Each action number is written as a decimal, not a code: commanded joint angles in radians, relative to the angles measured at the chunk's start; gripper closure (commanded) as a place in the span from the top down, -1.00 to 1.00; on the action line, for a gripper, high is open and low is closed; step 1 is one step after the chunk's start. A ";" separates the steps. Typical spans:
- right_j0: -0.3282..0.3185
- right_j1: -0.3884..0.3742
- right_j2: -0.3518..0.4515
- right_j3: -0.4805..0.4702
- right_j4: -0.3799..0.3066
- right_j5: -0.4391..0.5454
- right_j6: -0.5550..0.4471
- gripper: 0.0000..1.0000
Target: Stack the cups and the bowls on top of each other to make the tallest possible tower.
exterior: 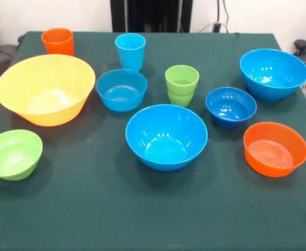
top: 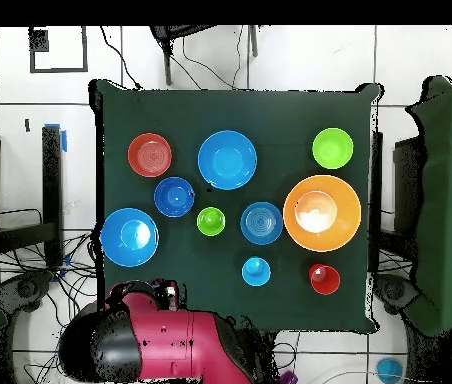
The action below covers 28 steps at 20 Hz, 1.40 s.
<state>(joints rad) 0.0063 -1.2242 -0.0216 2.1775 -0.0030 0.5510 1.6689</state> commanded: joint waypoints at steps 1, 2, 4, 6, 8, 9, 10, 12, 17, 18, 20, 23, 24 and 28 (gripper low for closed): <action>-0.001 0.087 0.022 0.026 -0.040 -0.067 0.139 -1.00; 0.000 0.100 0.017 0.026 -0.044 -0.082 0.150 -1.00; 0.007 0.127 0.009 0.022 -0.059 -0.111 0.163 -1.00; 0.012 0.153 0.009 0.021 -0.066 -0.135 0.167 -1.00; 0.020 0.181 -0.001 0.024 -0.067 -0.165 0.185 -1.00; 0.024 0.191 -0.005 0.021 -0.067 -0.170 0.187 -1.00; 0.023 0.213 -0.002 0.018 -0.072 -0.192 0.177 -1.00; 0.012 0.262 0.011 0.010 -0.075 -0.246 0.156 -1.00; -0.045 0.402 0.049 -0.028 -0.095 -0.412 0.101 -1.00; -0.054 0.433 0.050 -0.040 -0.099 -0.445 0.101 -1.00; -0.058 0.461 0.048 -0.063 -0.112 -0.463 0.087 -1.00; -0.075 0.473 0.066 -0.076 -0.112 -0.477 0.080 -1.00; -0.078 0.478 0.069 -0.077 -0.107 -0.486 0.088 -1.00; -0.065 0.512 0.051 -0.087 -0.107 -0.517 0.102 -1.00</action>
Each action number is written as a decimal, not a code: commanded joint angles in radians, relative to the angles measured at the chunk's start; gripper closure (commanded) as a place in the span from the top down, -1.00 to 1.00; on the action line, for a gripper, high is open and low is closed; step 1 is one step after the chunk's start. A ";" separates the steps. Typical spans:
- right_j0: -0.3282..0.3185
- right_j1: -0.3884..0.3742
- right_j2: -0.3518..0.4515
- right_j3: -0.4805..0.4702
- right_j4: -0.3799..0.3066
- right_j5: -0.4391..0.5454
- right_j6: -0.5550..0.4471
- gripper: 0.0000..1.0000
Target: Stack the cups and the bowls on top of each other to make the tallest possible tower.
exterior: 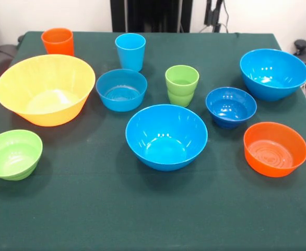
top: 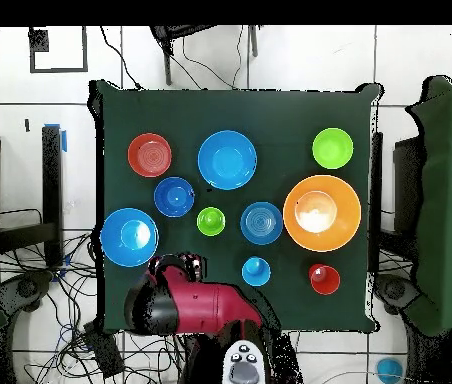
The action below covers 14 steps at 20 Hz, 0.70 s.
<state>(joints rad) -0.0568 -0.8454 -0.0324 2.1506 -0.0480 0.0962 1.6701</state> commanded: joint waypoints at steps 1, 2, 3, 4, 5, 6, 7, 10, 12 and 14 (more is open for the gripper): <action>0.001 0.143 0.058 -0.063 -0.064 -0.070 0.101 -1.00; 0.003 0.162 0.054 -0.064 -0.065 -0.088 0.107 -1.00; 0.002 0.169 0.053 -0.058 -0.068 -0.097 0.111 -1.00; 0.005 0.186 0.046 -0.059 -0.070 -0.109 0.114 -1.00; 0.007 0.196 0.041 -0.056 -0.075 -0.121 0.116 -1.00; 0.001 0.222 0.042 -0.060 -0.081 -0.143 0.117 -1.00; -0.006 0.242 0.045 -0.061 -0.088 -0.166 0.119 -1.00; -0.023 0.329 0.049 -0.092 -0.115 -0.251 0.119 -1.00; -0.022 0.355 0.044 -0.112 -0.128 -0.264 0.111 -1.00; -0.015 0.358 0.036 -0.121 -0.138 -0.258 0.100 -1.00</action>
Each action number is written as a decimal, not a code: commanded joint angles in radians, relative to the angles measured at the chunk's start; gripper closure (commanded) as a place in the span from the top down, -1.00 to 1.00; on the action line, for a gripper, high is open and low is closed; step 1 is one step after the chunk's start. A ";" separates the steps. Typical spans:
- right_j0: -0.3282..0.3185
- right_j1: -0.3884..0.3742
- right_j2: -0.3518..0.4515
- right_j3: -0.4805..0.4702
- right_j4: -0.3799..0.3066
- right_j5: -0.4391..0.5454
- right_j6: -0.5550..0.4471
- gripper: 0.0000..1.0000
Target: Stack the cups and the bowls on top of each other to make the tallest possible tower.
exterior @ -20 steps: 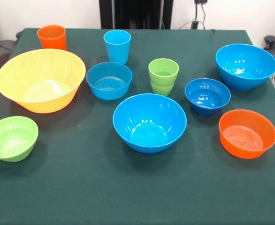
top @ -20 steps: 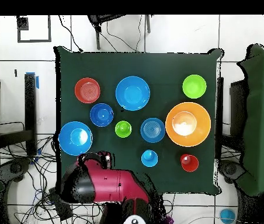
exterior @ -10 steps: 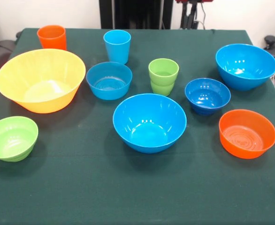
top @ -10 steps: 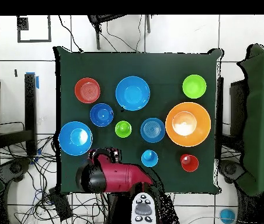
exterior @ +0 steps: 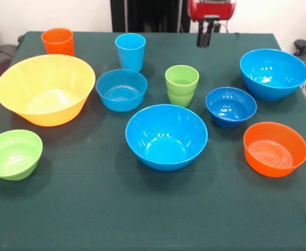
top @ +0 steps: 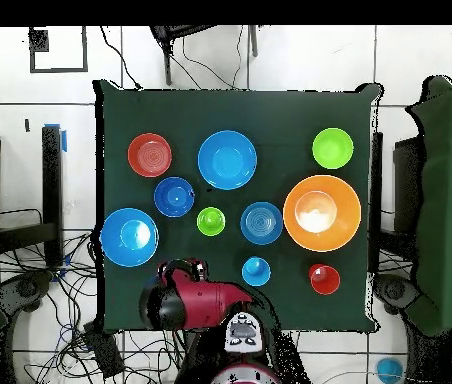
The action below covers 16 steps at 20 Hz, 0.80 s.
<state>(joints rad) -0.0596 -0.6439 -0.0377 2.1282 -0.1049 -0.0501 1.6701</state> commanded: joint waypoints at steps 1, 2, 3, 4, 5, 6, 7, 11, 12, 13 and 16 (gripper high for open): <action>-0.010 0.157 0.038 -0.100 -0.083 -0.110 0.099 -1.00; -0.008 0.151 0.038 -0.093 -0.083 -0.108 0.104 -1.00; -0.011 0.152 0.041 -0.098 -0.082 -0.104 0.105 -1.00; -0.003 0.148 0.037 -0.096 -0.083 -0.101 0.104 -1.00; -0.001 0.144 0.038 -0.106 -0.081 -0.087 0.099 -1.00; 0.000 0.140 0.040 -0.104 -0.085 -0.087 0.098 -1.00; -0.002 0.143 0.043 -0.112 -0.084 -0.083 0.097 -1.00; -0.011 0.149 0.052 -0.120 -0.090 -0.089 0.103 -1.00; -0.012 0.148 0.053 -0.121 -0.092 -0.086 0.102 -1.00; -0.011 0.147 0.054 -0.126 -0.091 -0.075 0.099 -1.00; -0.014 0.147 0.056 -0.128 -0.093 -0.061 0.095 -1.00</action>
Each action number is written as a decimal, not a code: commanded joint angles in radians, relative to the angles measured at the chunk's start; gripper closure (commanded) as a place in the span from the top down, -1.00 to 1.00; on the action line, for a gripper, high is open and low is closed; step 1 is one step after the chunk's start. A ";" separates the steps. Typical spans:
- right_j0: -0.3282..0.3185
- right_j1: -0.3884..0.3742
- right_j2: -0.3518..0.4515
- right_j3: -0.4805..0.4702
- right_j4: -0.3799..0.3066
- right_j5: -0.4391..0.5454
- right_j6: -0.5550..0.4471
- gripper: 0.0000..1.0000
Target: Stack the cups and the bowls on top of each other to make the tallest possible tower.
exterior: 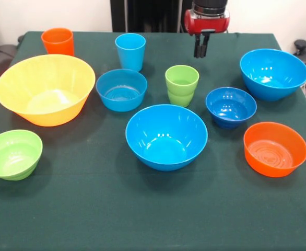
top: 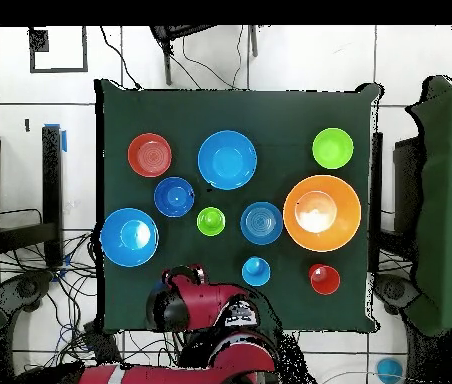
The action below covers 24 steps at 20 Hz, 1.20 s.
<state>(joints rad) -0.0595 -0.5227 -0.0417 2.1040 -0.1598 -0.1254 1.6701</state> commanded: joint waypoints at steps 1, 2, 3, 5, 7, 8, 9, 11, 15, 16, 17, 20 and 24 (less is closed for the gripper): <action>-0.015 0.025 0.062 -0.106 -0.038 0.018 0.094 -1.00; -0.016 0.024 0.063 -0.106 -0.040 0.016 0.094 -1.00; -0.016 0.024 0.064 -0.106 -0.040 0.015 0.094 -1.00; -0.018 0.024 0.065 -0.107 -0.042 0.012 0.095 -1.00; -0.017 0.024 0.066 -0.109 -0.042 0.014 0.095 -1.00; -0.017 0.024 0.065 -0.109 -0.042 0.014 0.095 -1.00; -0.017 0.022 0.067 -0.110 -0.042 0.016 0.095 -1.00; -0.015 0.023 0.066 -0.112 -0.041 0.018 0.096 -1.00; -0.014 0.023 0.066 -0.114 -0.040 0.019 0.098 -1.00; -0.012 0.023 0.064 -0.115 -0.039 0.021 0.098 -1.00; -0.012 0.022 0.064 -0.115 -0.038 0.023 0.098 -1.00; -0.010 0.022 0.065 -0.117 -0.039 0.028 0.096 -1.00; -0.002 0.021 0.058 -0.123 -0.032 0.005 0.108 -1.00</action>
<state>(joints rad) -0.0596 -0.5225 -0.0417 2.0727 -0.1633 -0.1254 1.6701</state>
